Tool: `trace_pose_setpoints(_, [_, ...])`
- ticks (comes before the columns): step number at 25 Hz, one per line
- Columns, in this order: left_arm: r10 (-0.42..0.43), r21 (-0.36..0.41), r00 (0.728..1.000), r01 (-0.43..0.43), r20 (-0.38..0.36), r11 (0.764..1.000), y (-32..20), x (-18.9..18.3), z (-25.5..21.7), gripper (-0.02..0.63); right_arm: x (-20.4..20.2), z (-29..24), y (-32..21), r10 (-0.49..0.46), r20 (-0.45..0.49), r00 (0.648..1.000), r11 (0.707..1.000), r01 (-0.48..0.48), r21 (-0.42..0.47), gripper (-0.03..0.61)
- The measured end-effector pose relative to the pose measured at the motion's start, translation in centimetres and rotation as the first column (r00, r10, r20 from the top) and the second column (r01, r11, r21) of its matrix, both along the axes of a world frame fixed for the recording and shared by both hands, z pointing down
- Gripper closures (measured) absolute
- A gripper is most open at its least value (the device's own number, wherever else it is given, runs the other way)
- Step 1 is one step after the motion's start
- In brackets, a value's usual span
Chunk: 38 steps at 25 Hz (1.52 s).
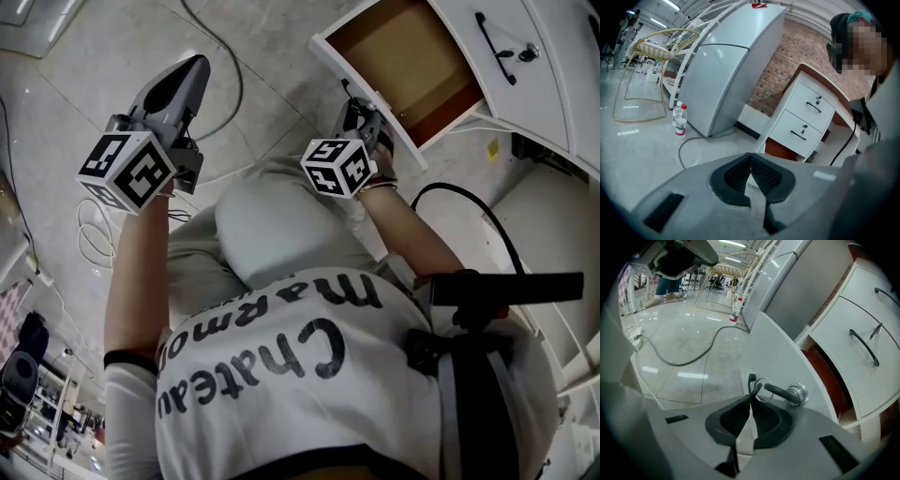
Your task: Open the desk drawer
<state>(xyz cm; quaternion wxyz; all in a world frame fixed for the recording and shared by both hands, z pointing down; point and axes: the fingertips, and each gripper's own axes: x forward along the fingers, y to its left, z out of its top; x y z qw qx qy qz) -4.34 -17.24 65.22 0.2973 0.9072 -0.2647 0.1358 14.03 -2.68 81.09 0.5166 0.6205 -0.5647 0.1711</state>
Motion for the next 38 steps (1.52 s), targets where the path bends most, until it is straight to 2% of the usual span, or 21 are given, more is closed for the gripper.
trace_pose_setpoints(4, [0.0, 0.02, 1.0, -0.001, 0.009, 1.0, -0.3, 0.1, -0.2, 0.6, -0.6, 0.1, 0.3, -0.003, 0.014, 1.0, 1.0, 0.003, -0.002, 0.552])
trace_pose_setpoints(9, [-0.048, 0.028, 0.999, 0.048, -0.005, 0.998, -0.9, -1.0, -0.8, 0.6, -1.6, -0.3, 0.9, 0.002, 0.035, 0.999, 1.0, -0.002, -0.004, 0.552])
trace_pose_setpoints(15, [-0.082, 0.063, 0.997, 0.082, -0.011, 0.995, -1.8, -1.8, -1.1, 0.6, -1.8, 1.0, 0.9, 0.0, -0.011, 1.0, 1.0, 0.001, 0.017, 0.552])
trace_pose_setpoints(21, [-0.081, 0.121, 0.995, 0.074, 0.058, 0.99, -1.1, -2.4, 0.4, 0.6, -2.2, 2.5, 1.3, -0.001, -0.055, 0.999, 1.0, 0.003, 0.022, 0.552])
trace_pose_setpoints(24, [-0.081, 0.115, 0.994, 0.071, 0.08, 0.991, -0.8, -2.7, 1.1, 0.6, -2.7, 3.5, 1.6, -0.009, -0.064, 0.998, 1.0, 0.011, 0.023, 0.552])
trace_pose_setpoints(30, [-0.11, 0.079, 0.994, 0.108, 0.015, 0.991, -0.8, -3.6, 1.2, 0.6, -2.5, 4.9, 1.5, -0.016, -0.099, 0.995, 0.999, 0.02, 0.038, 0.552])
trace_pose_setpoints(38, [-0.097, 0.049, 0.995, 0.096, 0.022, 0.994, 0.8, -4.0, 2.4, 0.6, -3.0, 6.2, 1.6, -0.019, -0.142, 0.99, 0.999, 0.026, 0.043, 0.548])
